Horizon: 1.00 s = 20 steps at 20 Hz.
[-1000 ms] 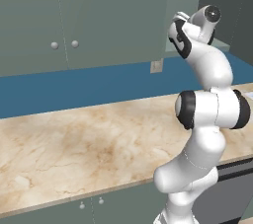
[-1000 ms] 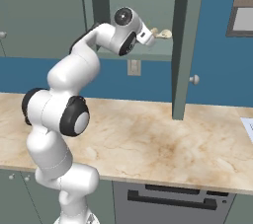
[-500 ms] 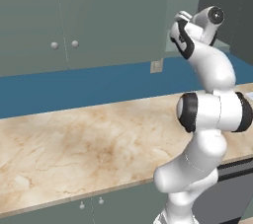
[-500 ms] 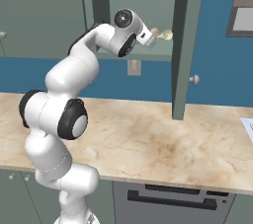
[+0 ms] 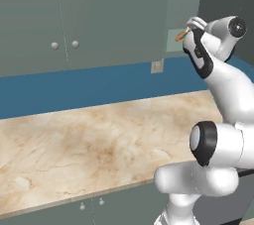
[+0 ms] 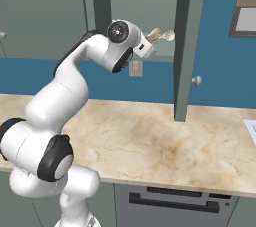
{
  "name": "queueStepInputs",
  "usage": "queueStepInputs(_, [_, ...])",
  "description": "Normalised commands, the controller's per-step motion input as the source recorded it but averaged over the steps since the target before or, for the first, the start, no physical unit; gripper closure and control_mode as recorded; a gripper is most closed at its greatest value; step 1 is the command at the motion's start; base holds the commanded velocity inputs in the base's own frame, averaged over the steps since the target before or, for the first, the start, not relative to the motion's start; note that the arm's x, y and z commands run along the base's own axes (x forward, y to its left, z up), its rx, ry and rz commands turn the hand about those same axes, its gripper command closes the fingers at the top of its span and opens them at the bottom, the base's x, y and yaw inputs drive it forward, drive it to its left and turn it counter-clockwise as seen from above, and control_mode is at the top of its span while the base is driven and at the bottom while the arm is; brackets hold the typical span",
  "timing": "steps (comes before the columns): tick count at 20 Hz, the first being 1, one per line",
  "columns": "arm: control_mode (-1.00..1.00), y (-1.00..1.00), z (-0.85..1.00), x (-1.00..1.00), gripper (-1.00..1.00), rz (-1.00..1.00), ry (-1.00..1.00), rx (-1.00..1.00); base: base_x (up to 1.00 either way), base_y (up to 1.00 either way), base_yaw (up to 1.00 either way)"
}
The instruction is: Organize the utensils by type. Pick up the wooden spoons from the counter and place them in the open cabinet. Then pick up the metallic utensils from the counter and place them in the open drawer.
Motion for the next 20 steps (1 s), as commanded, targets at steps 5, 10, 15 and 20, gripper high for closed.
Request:
queueStepInputs(5, [-1.0, 0.1, 0.0, -1.0, -1.0, 0.02, -0.02, -0.02, 0.0, 0.0, 0.0])
queueStepInputs(10, [-1.0, 0.18, 0.0, -1.0, -1.0, 0.06, 0.04, -0.03, 0.0, 0.0, 0.0])
queueStepInputs(15, [-1.0, 0.24, 0.0, -1.0, -1.0, 0.07, 0.12, -0.04, 0.0, 0.0, 0.0])
queueStepInputs(20, [-1.0, 0.37, 0.0, -0.91, -1.0, 0.1, 0.2, -0.05, 0.0, 0.0, 0.0])
